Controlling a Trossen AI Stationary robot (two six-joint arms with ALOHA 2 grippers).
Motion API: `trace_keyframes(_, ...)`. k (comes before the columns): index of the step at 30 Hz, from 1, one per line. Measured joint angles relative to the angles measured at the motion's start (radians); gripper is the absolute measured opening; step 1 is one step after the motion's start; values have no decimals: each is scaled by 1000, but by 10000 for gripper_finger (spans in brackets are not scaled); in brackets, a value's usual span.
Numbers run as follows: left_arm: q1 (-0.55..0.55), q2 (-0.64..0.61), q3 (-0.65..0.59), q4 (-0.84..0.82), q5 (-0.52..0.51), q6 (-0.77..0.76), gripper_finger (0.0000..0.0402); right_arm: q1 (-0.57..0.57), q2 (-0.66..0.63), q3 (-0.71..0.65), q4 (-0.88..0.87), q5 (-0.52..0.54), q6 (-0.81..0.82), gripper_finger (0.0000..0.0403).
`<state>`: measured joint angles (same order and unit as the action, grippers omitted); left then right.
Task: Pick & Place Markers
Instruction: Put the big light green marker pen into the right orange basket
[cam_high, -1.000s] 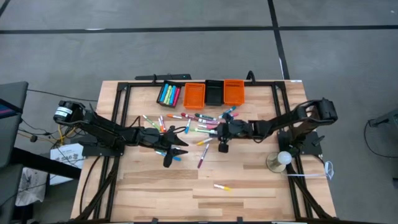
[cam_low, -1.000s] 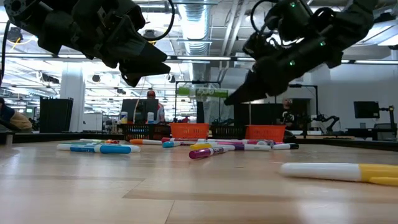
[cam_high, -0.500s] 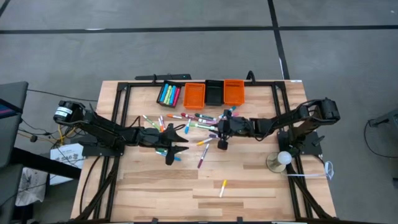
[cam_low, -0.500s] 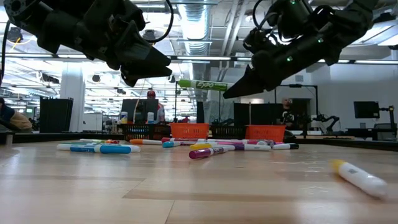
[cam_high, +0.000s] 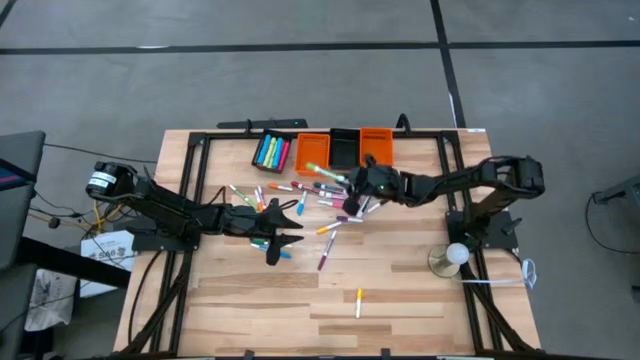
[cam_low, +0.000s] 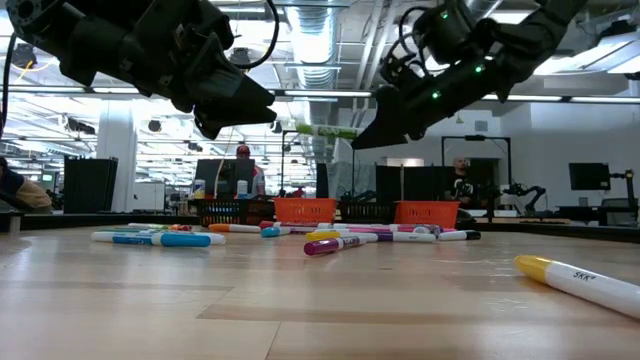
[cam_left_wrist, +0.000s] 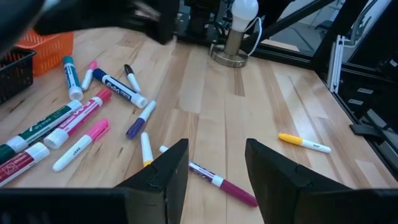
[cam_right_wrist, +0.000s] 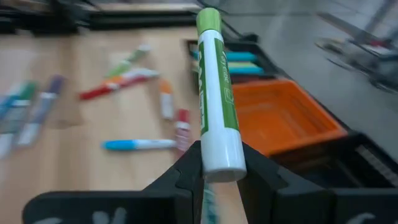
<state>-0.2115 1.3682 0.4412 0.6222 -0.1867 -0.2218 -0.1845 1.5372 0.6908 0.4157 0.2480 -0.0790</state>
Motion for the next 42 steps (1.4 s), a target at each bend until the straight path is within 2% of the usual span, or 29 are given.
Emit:
trace_keyframes(14,0,0,0,0,0,-1,155,-188,0,6,-153,210,116,68)
trace_keyframes(23,0,0,0,0,0,-1,155,-252,0,6,-320,379,292,68)
trace_keyframes(29,0,0,0,0,0,-1,155,-265,0,6,-418,388,370,68)
trace_keyframes(42,0,0,0,0,0,-1,155,-254,0,6,-424,380,363,77)
